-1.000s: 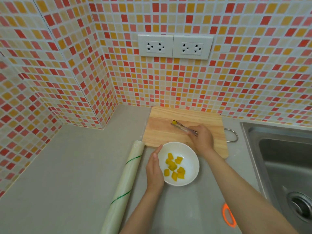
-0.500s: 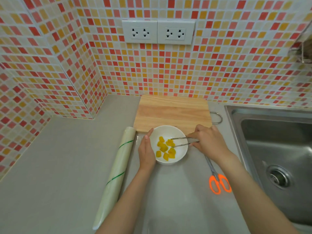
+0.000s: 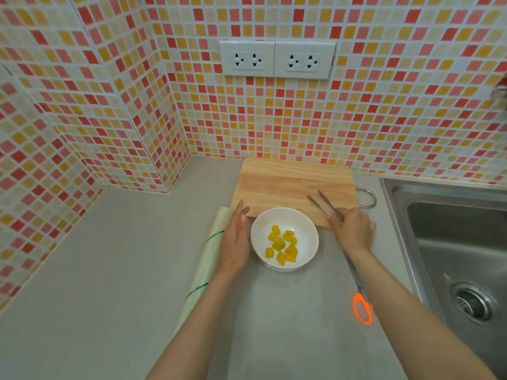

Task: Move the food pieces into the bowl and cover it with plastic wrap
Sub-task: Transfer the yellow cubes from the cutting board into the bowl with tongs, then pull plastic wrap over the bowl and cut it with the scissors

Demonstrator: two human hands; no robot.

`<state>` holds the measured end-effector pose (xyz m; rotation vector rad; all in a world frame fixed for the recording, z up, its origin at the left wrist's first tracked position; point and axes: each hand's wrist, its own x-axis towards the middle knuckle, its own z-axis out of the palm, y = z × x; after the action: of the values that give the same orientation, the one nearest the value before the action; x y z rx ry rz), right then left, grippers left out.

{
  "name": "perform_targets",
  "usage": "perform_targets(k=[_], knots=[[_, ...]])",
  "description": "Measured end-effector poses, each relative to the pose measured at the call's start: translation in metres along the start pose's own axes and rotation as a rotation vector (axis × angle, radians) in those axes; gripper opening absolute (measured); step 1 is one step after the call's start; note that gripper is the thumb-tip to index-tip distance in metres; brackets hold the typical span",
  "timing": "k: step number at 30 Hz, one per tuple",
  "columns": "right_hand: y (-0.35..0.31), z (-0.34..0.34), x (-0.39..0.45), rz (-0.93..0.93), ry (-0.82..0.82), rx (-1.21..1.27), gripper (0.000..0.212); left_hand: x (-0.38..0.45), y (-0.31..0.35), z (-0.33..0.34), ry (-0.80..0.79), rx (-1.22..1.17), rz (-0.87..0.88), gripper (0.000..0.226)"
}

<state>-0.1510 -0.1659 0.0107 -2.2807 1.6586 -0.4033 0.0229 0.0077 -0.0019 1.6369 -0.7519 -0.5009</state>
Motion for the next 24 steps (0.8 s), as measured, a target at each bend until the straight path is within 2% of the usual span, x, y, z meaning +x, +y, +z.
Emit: perform_targets(k=[4,8,11,15,17,20,22,24], knots=[[-0.005,0.012,0.01,0.037,0.024,-0.014,0.034,0.015,-0.001,-0.029,-0.063,0.276,0.125,0.045],[-0.002,0.018,0.019,0.023,0.03,-0.046,0.034,0.021,-0.014,-0.055,-0.152,0.497,0.134,0.043],[0.001,0.021,0.022,0.005,0.038,-0.074,0.037,0.016,-0.017,-0.07,-0.113,0.479,0.1,0.043],[-0.011,0.015,0.015,0.058,0.003,-0.019,0.055,0.003,-0.02,-0.088,-0.122,0.378,-0.012,0.041],[-0.028,0.007,0.002,0.033,0.073,0.102,0.061,-0.005,-0.024,-0.095,-0.15,0.373,-0.062,0.041],[-0.07,-0.003,-0.041,-0.231,0.207,0.433,0.053,-0.018,-0.036,-0.101,-0.209,0.417,-0.159,0.044],[-0.102,0.001,-0.086,-0.371,0.093,0.67,0.048,-0.026,-0.042,-0.102,-0.25,0.438,-0.21,0.046],[-0.129,0.017,-0.131,-0.392,-0.175,0.826,0.043,-0.031,-0.044,-0.102,-0.277,0.441,-0.229,0.049]])
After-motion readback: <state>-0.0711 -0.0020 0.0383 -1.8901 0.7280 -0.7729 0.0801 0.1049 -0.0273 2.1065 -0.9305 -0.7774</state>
